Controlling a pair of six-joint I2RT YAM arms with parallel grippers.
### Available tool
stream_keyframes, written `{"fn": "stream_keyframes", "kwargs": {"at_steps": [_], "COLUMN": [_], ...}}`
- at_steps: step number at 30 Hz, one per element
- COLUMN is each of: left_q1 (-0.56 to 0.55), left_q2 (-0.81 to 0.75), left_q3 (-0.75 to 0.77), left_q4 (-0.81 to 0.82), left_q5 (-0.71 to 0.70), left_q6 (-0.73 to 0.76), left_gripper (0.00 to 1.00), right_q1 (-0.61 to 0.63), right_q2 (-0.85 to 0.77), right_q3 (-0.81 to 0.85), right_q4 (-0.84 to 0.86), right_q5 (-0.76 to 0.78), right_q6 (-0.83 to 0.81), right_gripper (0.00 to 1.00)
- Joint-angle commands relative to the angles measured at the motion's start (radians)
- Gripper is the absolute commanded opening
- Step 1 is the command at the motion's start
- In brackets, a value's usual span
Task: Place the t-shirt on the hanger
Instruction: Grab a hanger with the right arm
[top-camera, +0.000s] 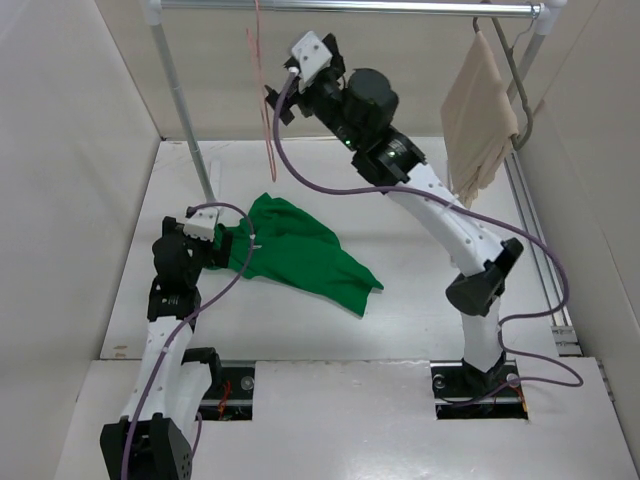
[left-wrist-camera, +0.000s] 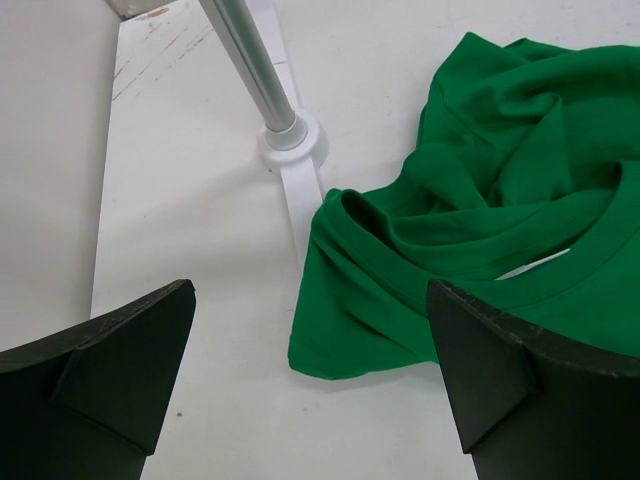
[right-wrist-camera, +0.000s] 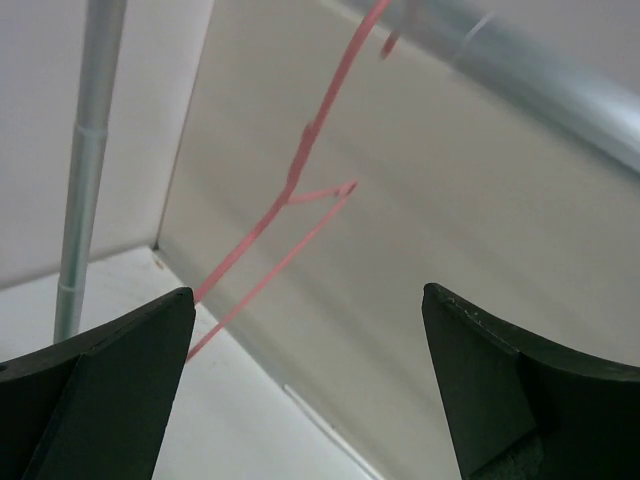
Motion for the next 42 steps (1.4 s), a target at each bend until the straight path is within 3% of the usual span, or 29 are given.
{"fn": "stream_keyframes", "kwargs": {"at_steps": [1,5,12,21,29,39,42], "left_q1": [0.004,0.004,0.004,0.004,0.004,0.004,0.004], "left_q2": [-0.028,-0.028,-0.028,-0.028,-0.028,-0.037,-0.047], "left_q3": [-0.014,-0.023,-0.032,-0.032,-0.032,-0.042,-0.042], "left_q4": [0.043,0.043,0.052,0.061,0.061,0.07,0.07], "left_q5": [0.029,0.029,0.029,0.029,0.029,0.029,0.029], "left_q6": [-0.015,-0.015,-0.015,-0.015,-0.006,-0.005,-0.005], "left_gripper": [1.0,1.0,1.0,1.0,1.0,1.0,1.0], "right_q1": [-0.004,-0.004,-0.004,0.027,0.027,0.027,-0.033], "right_q2": [0.022,0.052,0.007,-0.056,0.041,0.111,0.13], "right_q3": [0.045,0.054,-0.015,0.004,0.091,0.163,0.118], "right_q4": [0.065,0.079,0.088,0.137,0.137,0.177,0.177], "right_q5": [0.029,-0.049,0.046,0.023,-0.034,0.001,0.003], "right_q6": [0.045,0.077,0.086,0.095,0.143,0.18,0.189], "right_gripper": [1.0,0.99,0.99,0.99,0.99,1.0,1.0]}}
